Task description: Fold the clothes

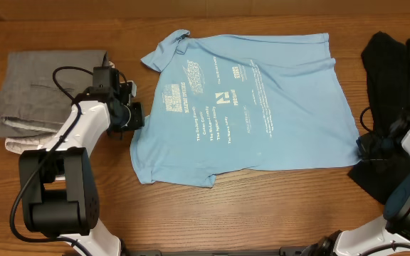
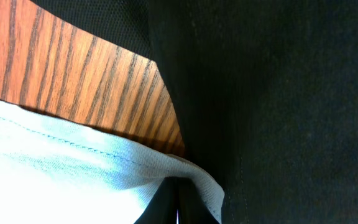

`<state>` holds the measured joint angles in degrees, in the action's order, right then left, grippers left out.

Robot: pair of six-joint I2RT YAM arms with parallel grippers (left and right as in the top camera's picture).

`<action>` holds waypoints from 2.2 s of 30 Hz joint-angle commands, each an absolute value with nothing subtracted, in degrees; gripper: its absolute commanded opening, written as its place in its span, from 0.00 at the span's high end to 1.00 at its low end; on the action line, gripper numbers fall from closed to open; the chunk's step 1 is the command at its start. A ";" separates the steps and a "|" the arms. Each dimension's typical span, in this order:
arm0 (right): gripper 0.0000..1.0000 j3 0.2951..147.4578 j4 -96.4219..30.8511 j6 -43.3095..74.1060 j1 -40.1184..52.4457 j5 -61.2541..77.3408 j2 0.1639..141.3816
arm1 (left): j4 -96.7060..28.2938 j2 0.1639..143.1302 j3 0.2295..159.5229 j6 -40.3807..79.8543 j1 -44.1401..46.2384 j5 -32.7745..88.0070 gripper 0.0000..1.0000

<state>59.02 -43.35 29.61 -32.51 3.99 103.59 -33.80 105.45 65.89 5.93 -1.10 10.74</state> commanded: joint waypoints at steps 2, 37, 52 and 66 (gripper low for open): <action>0.95 56.10 -42.92 29.85 -32.69 -1.21 106.80 | -30.59 105.65 63.77 4.69 -0.01 10.83 0.79; 0.94 56.10 -42.72 29.87 -32.69 -1.19 106.80 | -26.72 114.13 60.66 11.84 1.76 -11.18 0.96; 0.92 56.10 -42.61 29.87 -32.69 -1.19 106.80 | -35.92 112.66 66.65 21.82 -1.65 -19.86 0.88; 0.80 57.95 -44.75 29.80 -32.69 -0.10 106.74 | -56.97 103.90 94.00 21.85 0.49 -6.70 0.88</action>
<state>59.11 -43.22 29.69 -32.47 4.93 103.55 -53.67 108.88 89.89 22.13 -0.40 -11.14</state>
